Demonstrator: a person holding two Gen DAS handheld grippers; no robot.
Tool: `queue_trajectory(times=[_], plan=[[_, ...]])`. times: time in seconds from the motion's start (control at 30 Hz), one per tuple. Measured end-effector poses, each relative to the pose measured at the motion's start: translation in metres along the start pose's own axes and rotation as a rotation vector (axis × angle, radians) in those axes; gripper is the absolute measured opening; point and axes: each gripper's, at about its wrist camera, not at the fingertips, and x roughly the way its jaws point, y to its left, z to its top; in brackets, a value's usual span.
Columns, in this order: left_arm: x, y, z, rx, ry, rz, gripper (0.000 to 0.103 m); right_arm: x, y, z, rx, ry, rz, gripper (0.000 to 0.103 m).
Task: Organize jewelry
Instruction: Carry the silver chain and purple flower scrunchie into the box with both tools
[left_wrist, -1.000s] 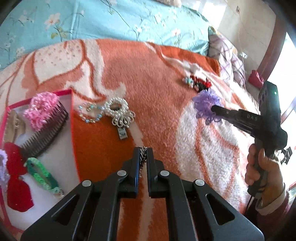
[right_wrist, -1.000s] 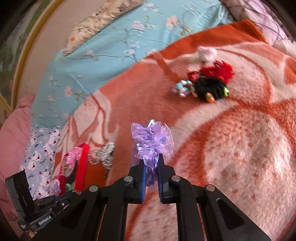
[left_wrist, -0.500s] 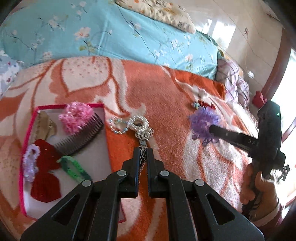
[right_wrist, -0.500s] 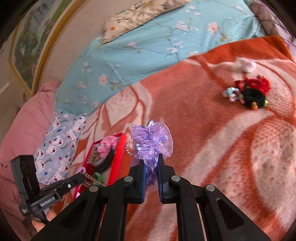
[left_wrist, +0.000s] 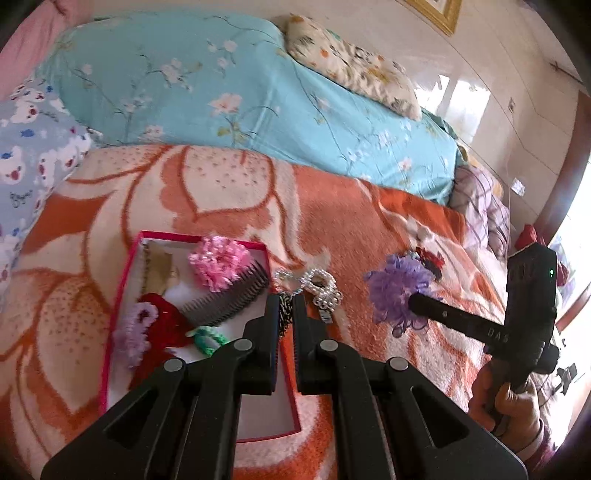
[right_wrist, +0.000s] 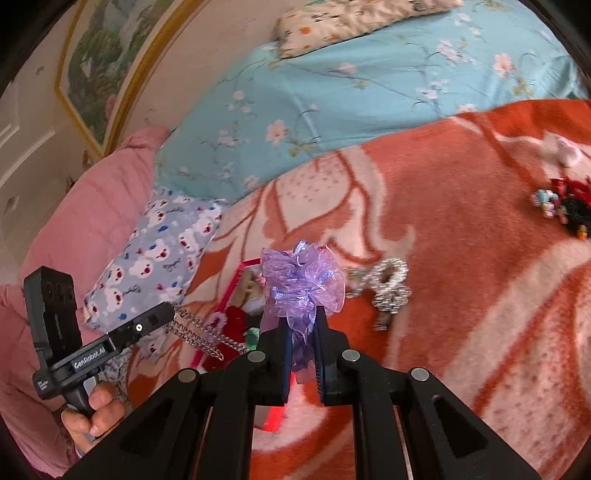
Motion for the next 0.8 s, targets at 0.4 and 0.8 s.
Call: queue_trajectory(times=[0.4,0.8], plan=[[-0.030,0.035,-0.006,-0.050,-0.029,0.051,0.004,0.031,0.046,-0.012,-0.064,0.065,0.079,0.009],[-0.037,0.074,-0.031,-0.139,-0.007,0.096,0.004,0.070,0.073,-0.041,-0.102,0.165,0.104,0.009]])
